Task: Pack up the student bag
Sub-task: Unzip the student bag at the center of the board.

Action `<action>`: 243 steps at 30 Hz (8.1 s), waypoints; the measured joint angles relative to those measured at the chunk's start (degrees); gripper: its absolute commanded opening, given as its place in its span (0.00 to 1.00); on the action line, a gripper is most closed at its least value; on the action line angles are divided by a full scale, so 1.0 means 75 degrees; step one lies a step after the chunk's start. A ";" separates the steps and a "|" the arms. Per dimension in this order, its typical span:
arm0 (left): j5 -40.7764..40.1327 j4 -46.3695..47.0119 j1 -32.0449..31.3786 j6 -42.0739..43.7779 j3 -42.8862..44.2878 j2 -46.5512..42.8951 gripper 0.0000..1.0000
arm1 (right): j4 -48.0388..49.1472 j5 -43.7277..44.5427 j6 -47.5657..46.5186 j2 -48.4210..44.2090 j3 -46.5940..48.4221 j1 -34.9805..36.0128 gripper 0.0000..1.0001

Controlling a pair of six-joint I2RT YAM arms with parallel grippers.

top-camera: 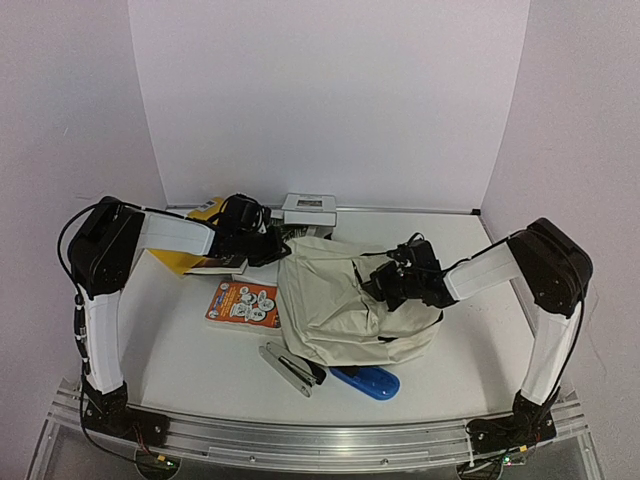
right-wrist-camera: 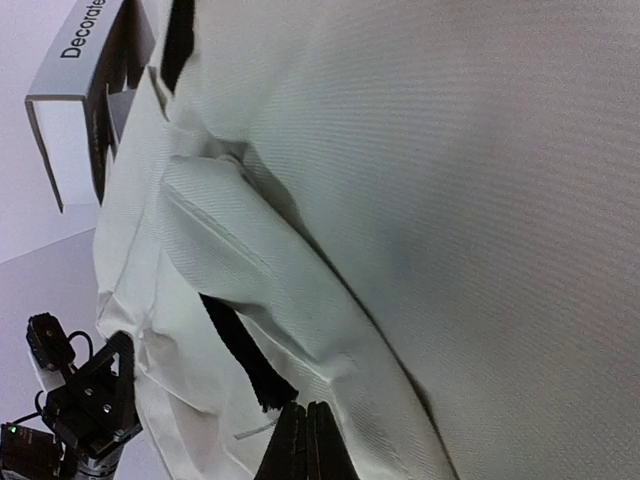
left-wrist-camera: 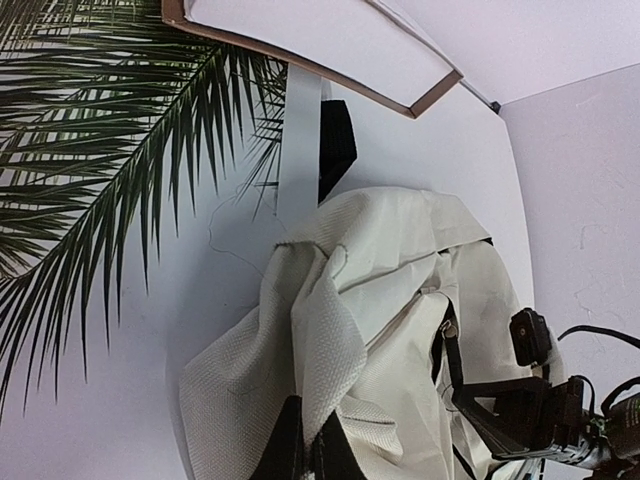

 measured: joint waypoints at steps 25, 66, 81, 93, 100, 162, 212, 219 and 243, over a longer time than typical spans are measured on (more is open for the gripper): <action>0.0038 -0.0020 0.0079 -0.0047 0.0000 0.0009 0.00 | -0.3707 0.1402 -0.3118 -0.1064 0.1070 0.0970 0.00; 0.2308 -0.0965 -0.1116 0.4371 0.3751 0.2713 0.86 | -0.1851 0.1460 -0.4607 -0.1644 -0.0154 0.1244 0.00; 0.2792 -0.1425 -0.1230 0.4843 0.4966 0.3628 0.45 | -0.1652 0.1183 -0.4607 -0.1422 -0.0154 0.1244 0.00; 0.2906 -0.1128 -0.1317 0.4747 0.4709 0.3643 0.00 | -0.1690 0.1160 -0.4610 -0.1239 -0.0154 0.1253 0.00; 0.2920 -0.0653 -0.1317 0.4692 0.4357 0.3637 0.00 | -0.2159 0.1288 -0.4642 -0.1239 -0.0154 0.1253 0.00; 0.1647 0.0405 -0.0539 0.3019 0.3573 0.2897 0.21 | -0.4940 0.0189 -0.3477 -0.3322 -0.1667 0.3060 0.07; -0.0032 -0.1769 -0.1221 -0.0644 -0.1635 -0.1888 0.40 | -0.6881 0.4164 -0.8393 0.0691 0.3975 0.1163 0.15; 0.0032 -0.1545 -0.1233 -0.0606 -0.1635 -0.1687 0.01 | -0.6749 0.3783 -0.8326 0.0691 0.3972 0.1072 0.00; -0.0128 -0.3308 -0.0070 0.2060 0.0877 -0.0525 0.00 | -0.5441 0.3188 -0.7128 -0.0597 0.2232 0.0906 0.01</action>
